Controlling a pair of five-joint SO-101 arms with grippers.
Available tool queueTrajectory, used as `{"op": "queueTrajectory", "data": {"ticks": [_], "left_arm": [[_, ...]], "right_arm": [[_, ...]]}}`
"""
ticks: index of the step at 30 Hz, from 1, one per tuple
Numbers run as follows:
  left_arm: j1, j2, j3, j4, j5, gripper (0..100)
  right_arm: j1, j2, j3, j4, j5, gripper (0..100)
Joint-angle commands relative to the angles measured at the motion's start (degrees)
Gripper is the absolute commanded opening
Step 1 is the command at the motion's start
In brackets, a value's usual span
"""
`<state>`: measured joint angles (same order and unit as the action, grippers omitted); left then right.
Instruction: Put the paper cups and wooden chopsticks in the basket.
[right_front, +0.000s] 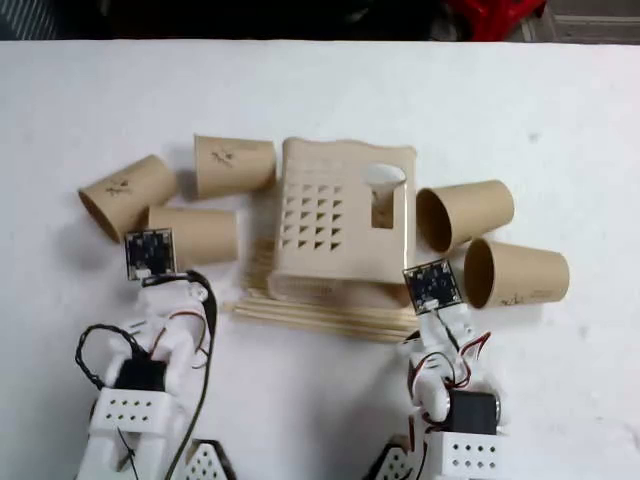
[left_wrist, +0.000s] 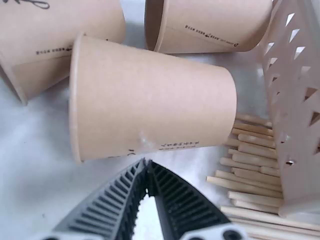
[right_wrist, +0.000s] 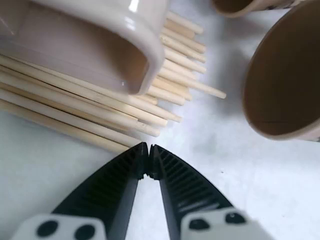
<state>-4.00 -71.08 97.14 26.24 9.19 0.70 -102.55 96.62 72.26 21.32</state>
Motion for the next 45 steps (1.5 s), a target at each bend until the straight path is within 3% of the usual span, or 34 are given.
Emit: {"op": "queueTrajectory", "data": {"ticks": [1, 37, 41, 45], "left_arm": [[0.66, -0.48, -0.09, 0.18, -0.26, 3], [0.66, -0.48, -0.09, 0.18, -0.26, 3], [0.66, -0.48, -0.09, 0.18, -0.18, 3], [0.48, -0.48, -0.09, 0.18, -0.18, 3]], "right_arm": [[-0.22, -0.48, 0.26, 0.40, -0.70, 1.8], [-0.13, -0.57, 0.26, 0.31, -0.62, 1.8], [-3.30, -0.66, 0.26, -3.74, 7.30, 1.8], [2.59, -0.75, -1.05, -8.04, 18.02, 1.8]]}}
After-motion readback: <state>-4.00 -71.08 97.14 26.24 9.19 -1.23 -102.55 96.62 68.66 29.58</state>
